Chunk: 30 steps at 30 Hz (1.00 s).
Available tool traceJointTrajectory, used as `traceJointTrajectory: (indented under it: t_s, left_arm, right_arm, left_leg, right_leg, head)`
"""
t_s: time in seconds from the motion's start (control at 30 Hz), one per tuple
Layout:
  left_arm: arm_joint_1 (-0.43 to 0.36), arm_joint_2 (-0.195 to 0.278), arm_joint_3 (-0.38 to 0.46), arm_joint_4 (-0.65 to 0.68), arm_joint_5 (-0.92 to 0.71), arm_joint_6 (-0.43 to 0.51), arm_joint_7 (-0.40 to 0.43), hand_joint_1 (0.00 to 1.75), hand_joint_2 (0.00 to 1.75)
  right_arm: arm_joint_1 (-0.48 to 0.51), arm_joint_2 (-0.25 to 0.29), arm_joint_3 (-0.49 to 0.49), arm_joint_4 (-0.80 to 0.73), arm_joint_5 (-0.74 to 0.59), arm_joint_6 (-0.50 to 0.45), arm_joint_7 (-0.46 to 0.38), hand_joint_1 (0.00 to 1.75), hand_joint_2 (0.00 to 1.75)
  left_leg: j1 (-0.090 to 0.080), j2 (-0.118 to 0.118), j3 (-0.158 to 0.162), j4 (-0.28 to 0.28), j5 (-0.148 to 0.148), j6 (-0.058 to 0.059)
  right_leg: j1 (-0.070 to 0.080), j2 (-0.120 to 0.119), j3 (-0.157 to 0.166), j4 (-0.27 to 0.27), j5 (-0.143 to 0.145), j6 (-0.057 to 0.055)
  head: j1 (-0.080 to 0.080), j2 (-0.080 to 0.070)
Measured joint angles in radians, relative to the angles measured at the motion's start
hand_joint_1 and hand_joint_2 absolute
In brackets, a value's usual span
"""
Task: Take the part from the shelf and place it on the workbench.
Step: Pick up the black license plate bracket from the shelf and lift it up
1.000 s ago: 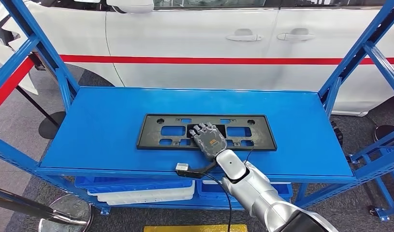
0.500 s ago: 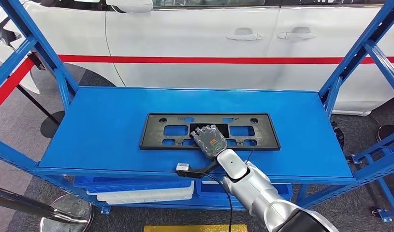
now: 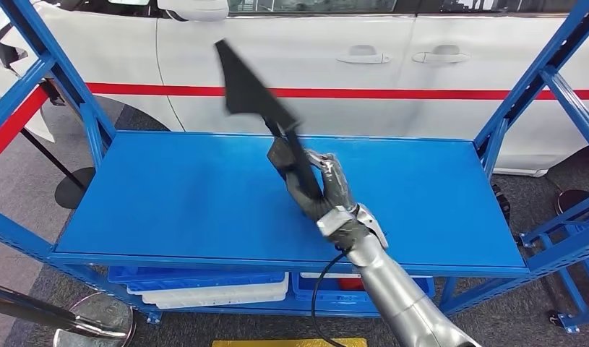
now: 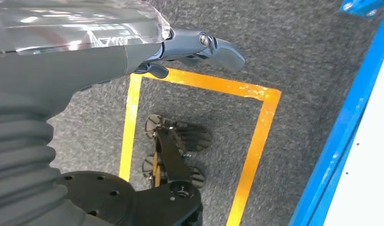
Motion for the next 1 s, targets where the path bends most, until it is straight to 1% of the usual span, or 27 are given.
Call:
traceJointTrajectory:
  t_s: [0.03, 0.07, 0.1, 0.17, 0.2, 0.23, 0.27, 0.3, 0.33, 0.37, 0.4, 0.43, 0.47, 0.53, 0.57, 0.6, 0.63, 0.67, 0.7, 0.73, 0.77, 0.8, 0.83, 0.87, 0.9, 0.93, 1.0]
  left_arm:
    - [-0.001, 0.000, 0.000, 0.000, -0.001, -0.007, 0.004, 0.00, 1.75]
    - [-0.002, 0.000, 0.000, 0.000, 0.000, -0.014, 0.005, 0.00, 1.75]
    - [-0.004, 0.000, 0.000, 0.000, 0.001, -0.018, 0.005, 0.00, 1.75]
    - [-0.009, 0.000, 0.001, 0.000, 0.005, -0.023, 0.001, 0.00, 1.75]
    - [-0.010, 0.000, 0.001, 0.000, 0.010, -0.025, -0.003, 0.00, 1.75]
    - [-0.010, 0.001, 0.003, 0.000, 0.016, -0.025, -0.011, 0.00, 1.75]
    - [-0.009, 0.000, 0.007, 0.000, 0.025, -0.025, -0.020, 0.00, 1.75]
    - [-0.007, 0.000, 0.012, 0.000, 0.032, -0.025, -0.030, 0.00, 1.75]
    - [-0.006, 0.000, 0.018, 0.000, 0.038, -0.025, -0.039, 0.00, 1.75]
    - [-0.005, -0.001, 0.023, 0.000, 0.043, -0.025, -0.045, 0.00, 1.75]
    - [-0.005, -0.001, 0.026, 0.000, 0.045, -0.024, -0.049, 0.00, 1.75]
    - [-0.005, -0.001, 0.029, 0.000, 0.047, -0.024, -0.051, 0.00, 1.75]
    - [-0.004, -0.001, 0.033, 0.000, 0.048, -0.022, -0.053, 0.00, 1.75]
    - [-0.003, 0.000, 0.040, 0.000, 0.048, -0.019, -0.053, 0.00, 1.75]
    - [-0.002, 0.001, 0.042, 0.000, 0.047, -0.016, -0.053, 0.00, 1.75]
    - [-0.001, 0.002, 0.043, 0.000, 0.047, -0.015, -0.052, 0.00, 1.75]
    - [0.000, 0.002, 0.044, 0.000, 0.046, -0.015, -0.052, 0.00, 1.75]
    - [0.000, 0.003, 0.044, 0.000, 0.046, -0.014, -0.051, 0.00, 1.75]
    - [0.000, 0.004, 0.044, 0.000, 0.044, -0.014, -0.049, 0.00, 1.75]
    - [0.001, 0.005, 0.044, 0.000, 0.043, -0.014, -0.047, 0.00, 1.75]
    - [0.002, 0.005, 0.044, 0.000, 0.041, -0.014, -0.044, 0.00, 1.75]
    - [0.003, 0.007, 0.045, 0.000, 0.039, -0.014, -0.039, 0.00, 1.75]
    - [0.002, 0.008, 0.045, 0.000, 0.039, -0.014, -0.034, 0.00, 1.75]
    - [0.000, 0.010, 0.045, 0.000, 0.037, -0.014, -0.029, 0.00, 1.75]
    - [-0.002, 0.012, 0.045, 0.000, 0.035, -0.014, -0.025, 0.00, 1.75]
    - [-0.004, 0.013, 0.045, 0.000, 0.032, -0.013, -0.022, 0.00, 1.75]
    - [-0.004, 0.015, 0.045, 0.000, 0.023, -0.012, -0.014, 0.00, 1.75]
  right_arm:
    - [0.028, -0.009, -0.008, -0.083, -0.097, 0.072, -0.003, 1.75, 1.75]
    - [0.050, -0.014, -0.017, -0.171, -0.181, 0.149, -0.004, 1.75, 1.75]
    - [0.068, -0.017, -0.031, -0.256, -0.248, 0.228, -0.004, 1.75, 1.75]
    - [0.102, -0.012, -0.072, -0.413, -0.362, 0.404, -0.005, 1.75, 1.75]
    - [0.123, -0.006, -0.096, -0.475, -0.410, 0.481, -0.005, 1.75, 1.75]
    - [0.142, 0.000, -0.116, -0.522, -0.455, 0.545, -0.005, 1.75, 1.75]
    - [0.159, 0.005, -0.128, -0.555, -0.501, 0.592, -0.003, 1.75, 1.75]
    - [0.170, 0.007, -0.133, -0.576, -0.548, 0.624, 0.000, 1.75, 1.75]
    - [0.175, 0.008, -0.133, -0.587, -0.591, 0.644, 0.005, 1.75, 1.75]
    - [0.177, 0.008, -0.127, -0.592, -0.627, 0.657, 0.010, 1.75, 1.75]
    - [0.177, 0.007, -0.118, -0.592, -0.651, 0.665, 0.015, 1.75, 1.75]
    - [0.177, 0.007, -0.108, -0.588, -0.663, 0.671, 0.018, 1.75, 1.75]
    - [0.178, 0.006, -0.097, -0.584, -0.667, 0.675, 0.019, 1.75, 1.75]
    - [0.179, 0.005, -0.075, -0.572, -0.654, 0.676, 0.020, 1.75, 1.75]
    - [0.179, 0.004, -0.064, -0.566, -0.643, 0.674, 0.020, 1.75, 1.75]
    - [0.180, 0.003, -0.054, -0.561, -0.632, 0.669, 0.019, 1.75, 1.75]
    - [0.182, 0.001, -0.044, -0.557, -0.622, 0.663, 0.017, 1.75, 1.75]
    - [0.185, -0.002, -0.036, -0.553, -0.614, 0.656, 0.015, 1.75, 1.75]
    - [0.189, -0.006, -0.030, -0.549, -0.608, 0.649, 0.012, 1.75, 1.75]
    - [0.192, -0.012, -0.024, -0.546, -0.601, 0.642, 0.010, 1.75, 1.75]
    - [0.194, -0.020, -0.018, -0.543, -0.594, 0.632, 0.009, 1.75, 1.75]
    - [0.195, -0.027, -0.012, -0.541, -0.589, 0.619, 0.009, 1.75, 1.75]
    - [0.194, -0.034, -0.006, -0.541, -0.585, 0.604, 0.009, 1.75, 1.75]
    - [0.192, -0.039, -0.001, -0.542, -0.583, 0.587, 0.010, 1.75, 1.75]
    - [0.189, -0.045, 0.003, -0.543, -0.581, 0.571, 0.010, 1.75, 1.75]
    - [0.186, -0.050, 0.006, -0.544, -0.579, 0.556, 0.011, 1.75, 1.75]
    - [0.184, -0.063, 0.012, -0.550, -0.570, 0.527, 0.009, 1.75, 1.75]
  left_leg:
    - [0.000, -0.001, -0.002, -0.001, 0.003, 0.007]
    - [0.001, 0.000, -0.004, -0.003, 0.006, 0.013]
    - [0.001, 0.001, -0.005, -0.005, 0.008, 0.019]
    - [0.000, 0.002, -0.006, -0.005, 0.007, 0.024]
    - [0.000, 0.002, -0.006, -0.005, 0.006, 0.025]
    - [0.000, 0.001, -0.005, -0.004, 0.004, 0.025]
    - [0.000, 0.000, -0.002, -0.004, 0.002, 0.024]
    - [-0.001, 0.000, 0.000, -0.004, 0.000, 0.022]
    - [-0.001, 0.000, 0.003, -0.003, -0.002, 0.020]
    - [-0.003, 0.000, 0.003, -0.001, -0.004, 0.017]
    - [-0.005, 0.001, 0.002, 0.001, -0.004, 0.013]
    - [-0.006, 0.001, 0.000, 0.003, -0.004, 0.008]
    - [-0.008, 0.001, -0.002, 0.003, -0.004, 0.003]
    - [-0.006, 0.001, -0.006, 0.006, -0.008, -0.008]
    - [-0.005, 0.002, -0.012, 0.022, -0.025, -0.014]
    - [-0.004, 0.002, -0.026, 0.058, -0.055, -0.019]
    - [-0.002, 0.003, -0.048, 0.115, -0.095, -0.023]
    - [-0.001, 0.004, -0.073, 0.184, -0.135, -0.027]
    - [0.000, 0.004, -0.094, 0.245, -0.165, -0.029]
    - [0.000, 0.004, -0.102, 0.278, -0.177, -0.031]
    - [0.000, 0.004, -0.091, 0.272, -0.170, -0.031]
    - [0.000, 0.004, -0.059, 0.225, -0.147, -0.029]
    - [0.000, 0.004, -0.011, 0.148, -0.117, -0.025]
    - [-0.002, 0.004, 0.032, 0.075, -0.094, -0.020]
    - [-0.005, 0.004, 0.063, 0.020, -0.078, -0.015]
    - [-0.008, 0.003, 0.077, -0.008, -0.070, -0.008]
    - [-0.012, 0.002, 0.071, -0.012, -0.059, 0.003]
  right_leg:
    - [-0.002, -0.001, -0.006, 0.010, -0.008, 0.006]
    - [-0.004, -0.002, -0.019, 0.036, -0.026, 0.011]
    - [-0.006, -0.002, -0.041, 0.083, -0.056, 0.015]
    - [-0.009, -0.002, -0.106, 0.221, -0.123, 0.022]
    - [-0.011, -0.002, -0.134, 0.277, -0.141, 0.024]
    - [-0.012, -0.002, -0.149, 0.304, -0.140, 0.025]
    - [-0.012, -0.002, -0.145, 0.288, -0.119, 0.024]
    - [-0.013, -0.002, -0.122, 0.234, -0.083, 0.021]
    - [-0.012, -0.001, -0.089, 0.161, -0.044, 0.016]
    - [-0.010, -0.001, -0.057, 0.090, -0.013, 0.011]
    - [-0.008, -0.001, -0.036, 0.042, 0.005, 0.007]
    - [-0.007, -0.001, -0.027, 0.018, 0.012, 0.003]
    - [-0.005, -0.001, -0.028, 0.014, 0.012, 0.000]
    - [-0.008, -0.004, -0.031, 0.009, 0.018, -0.011]
    - [-0.009, -0.006, -0.033, 0.006, 0.022, -0.017]
    - [-0.011, -0.009, -0.035, 0.002, 0.026, -0.024]
    - [-0.010, -0.012, -0.040, 0.002, 0.030, -0.028]
    - [-0.009, -0.014, -0.046, 0.002, 0.033, -0.032]
    - [-0.007, -0.016, -0.052, 0.003, 0.037, -0.033]
    - [-0.006, -0.017, -0.059, 0.004, 0.042, -0.033]
    - [-0.006, -0.017, -0.065, 0.004, 0.047, -0.033]
    - [-0.005, -0.017, -0.072, 0.006, 0.052, -0.031]
    - [-0.005, -0.017, -0.077, 0.007, 0.058, -0.029]
    - [-0.004, -0.017, -0.080, 0.009, 0.063, -0.025]
    - [-0.003, -0.017, -0.082, 0.010, 0.068, -0.020]
    - [-0.003, -0.017, -0.084, 0.010, 0.073, -0.015]
    - [-0.004, -0.018, -0.084, 0.007, 0.085, -0.002]
  head:
    - [0.000, 0.000]
    - [0.000, 0.000]
    - [0.000, 0.000]
    - [0.000, 0.000]
    - [0.000, 0.000]
    - [0.000, 0.000]
    - [0.000, 0.000]
    - [0.000, 0.000]
    - [0.000, 0.000]
    - [0.000, 0.000]
    - [0.000, 0.000]
    - [0.000, 0.000]
    - [0.000, 0.000]
    - [0.000, 0.000]
    - [0.000, 0.000]
    - [0.000, 0.000]
    - [0.000, 0.000]
    - [0.000, 0.000]
    - [0.000, 0.000]
    - [0.000, 0.000]
    - [0.000, 0.000]
    - [0.000, 0.000]
    - [0.000, 0.000]
    - [0.000, 0.000]
    - [0.000, 0.000]
    - [0.000, 0.000]
    - [0.000, 0.000]
